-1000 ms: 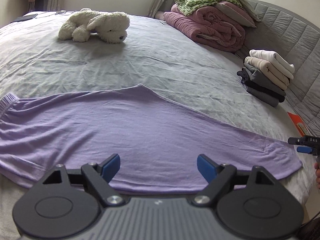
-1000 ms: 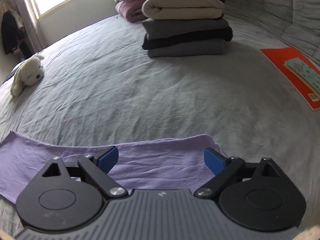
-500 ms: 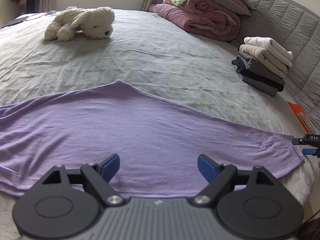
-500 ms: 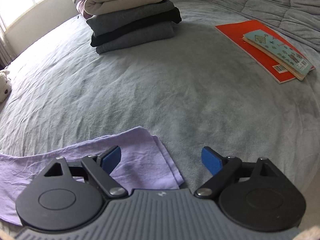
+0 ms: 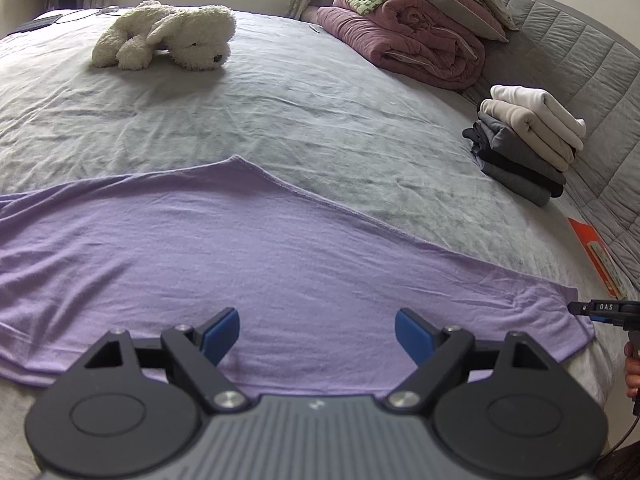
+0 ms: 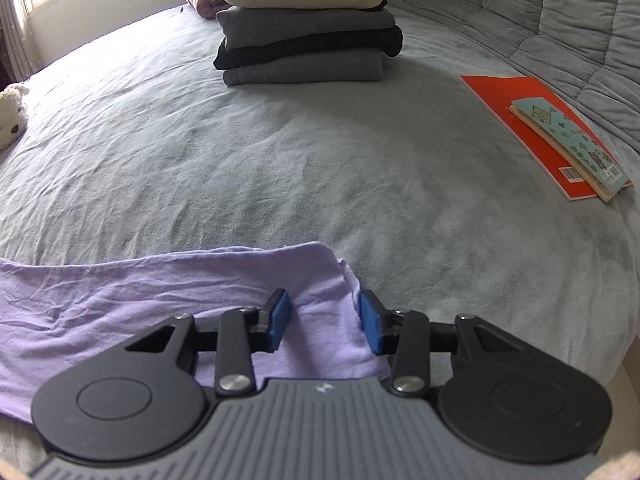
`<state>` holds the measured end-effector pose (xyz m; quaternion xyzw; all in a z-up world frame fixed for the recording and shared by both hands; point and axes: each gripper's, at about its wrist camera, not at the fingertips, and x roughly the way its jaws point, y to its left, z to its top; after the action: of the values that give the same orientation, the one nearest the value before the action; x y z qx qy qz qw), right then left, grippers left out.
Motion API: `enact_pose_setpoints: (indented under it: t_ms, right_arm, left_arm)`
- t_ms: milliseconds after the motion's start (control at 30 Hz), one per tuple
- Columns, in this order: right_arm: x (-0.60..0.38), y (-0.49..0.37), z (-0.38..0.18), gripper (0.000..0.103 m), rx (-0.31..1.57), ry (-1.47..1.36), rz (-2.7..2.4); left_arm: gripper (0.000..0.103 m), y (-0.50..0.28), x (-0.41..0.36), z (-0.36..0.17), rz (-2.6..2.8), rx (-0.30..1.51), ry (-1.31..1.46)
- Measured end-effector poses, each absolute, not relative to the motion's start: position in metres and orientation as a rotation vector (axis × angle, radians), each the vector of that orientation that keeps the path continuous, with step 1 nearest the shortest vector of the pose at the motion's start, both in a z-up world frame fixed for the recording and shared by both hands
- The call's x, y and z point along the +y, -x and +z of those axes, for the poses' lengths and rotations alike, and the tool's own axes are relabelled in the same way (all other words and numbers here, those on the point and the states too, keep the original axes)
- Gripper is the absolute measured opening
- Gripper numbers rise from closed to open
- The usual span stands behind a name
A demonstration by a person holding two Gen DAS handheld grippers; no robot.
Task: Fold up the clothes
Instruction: 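Pinch the lavender fabric corner with the right gripper and lift it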
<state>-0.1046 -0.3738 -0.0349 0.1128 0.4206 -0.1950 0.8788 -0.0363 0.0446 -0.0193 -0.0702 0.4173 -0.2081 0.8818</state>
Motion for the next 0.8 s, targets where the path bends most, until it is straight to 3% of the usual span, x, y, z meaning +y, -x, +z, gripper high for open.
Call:
enact_pose_setpoints:
  t_ms: [33, 167, 800]
  right_arm:
    - [-0.372, 0.104, -0.034, 0.020, 0.874, -0.241, -0.399]
    - [-0.365, 0.100, -0.030, 0.012, 0.863, -0.264, -0.378]
    - [-0.250, 0.075, 0.006, 0.009, 0.819, -0.325, 0.048]
  left_arm:
    - [0.086, 0.036, 0.045, -0.019, -0.435, 0.867, 0.153]
    - [0.086, 0.036, 0.048, -0.018, -0.443, 0.865, 0.181]
    - [0.082, 0.025, 0.049, -0.022, -0.569, 0.925, 0.412]
